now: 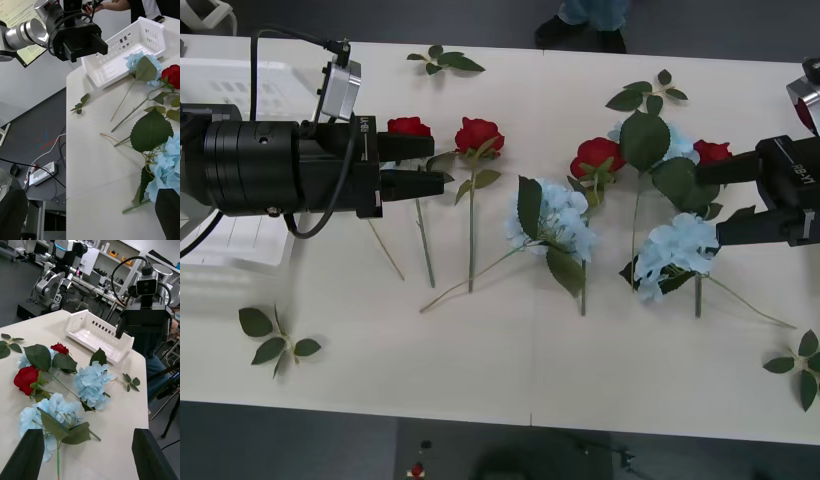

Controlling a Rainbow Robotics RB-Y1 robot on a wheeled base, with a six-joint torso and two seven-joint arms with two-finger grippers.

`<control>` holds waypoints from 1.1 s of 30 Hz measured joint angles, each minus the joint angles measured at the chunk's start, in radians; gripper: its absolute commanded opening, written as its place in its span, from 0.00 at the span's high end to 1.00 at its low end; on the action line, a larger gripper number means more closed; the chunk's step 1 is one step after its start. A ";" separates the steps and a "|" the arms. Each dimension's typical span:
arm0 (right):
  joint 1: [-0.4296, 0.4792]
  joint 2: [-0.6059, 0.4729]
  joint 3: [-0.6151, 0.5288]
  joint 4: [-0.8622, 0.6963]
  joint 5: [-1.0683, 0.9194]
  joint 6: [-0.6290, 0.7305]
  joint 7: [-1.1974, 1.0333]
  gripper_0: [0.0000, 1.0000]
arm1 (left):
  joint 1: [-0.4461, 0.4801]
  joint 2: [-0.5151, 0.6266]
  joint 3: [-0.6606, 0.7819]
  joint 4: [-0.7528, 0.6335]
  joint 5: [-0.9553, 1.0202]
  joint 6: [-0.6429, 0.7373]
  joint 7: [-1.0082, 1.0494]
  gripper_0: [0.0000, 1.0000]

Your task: Put the red flowers into the right box and the blue flowers into the left box

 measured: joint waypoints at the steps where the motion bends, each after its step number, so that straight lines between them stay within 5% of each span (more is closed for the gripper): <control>1: 0.005 0.000 0.000 0.002 0.000 0.000 0.000 0.00 | 0.000 0.000 0.000 0.000 0.000 0.000 0.000 0.32; 21: 0.040 -0.151 0.036 -0.020 0.001 -0.230 0.000 0.00 | 0.087 -0.082 -0.002 0.078 0.000 0.008 0.000 0.32; 27: 0.030 -0.155 0.036 -0.063 0.142 -0.318 -0.030 0.00 | 0.012 -0.057 0.009 0.158 0.000 0.025 0.000 0.33; 33: -0.009 -0.155 0.090 -0.077 0.254 -0.387 -0.399 0.00 | -0.099 -0.018 0.009 0.298 -0.091 0.058 0.000 0.33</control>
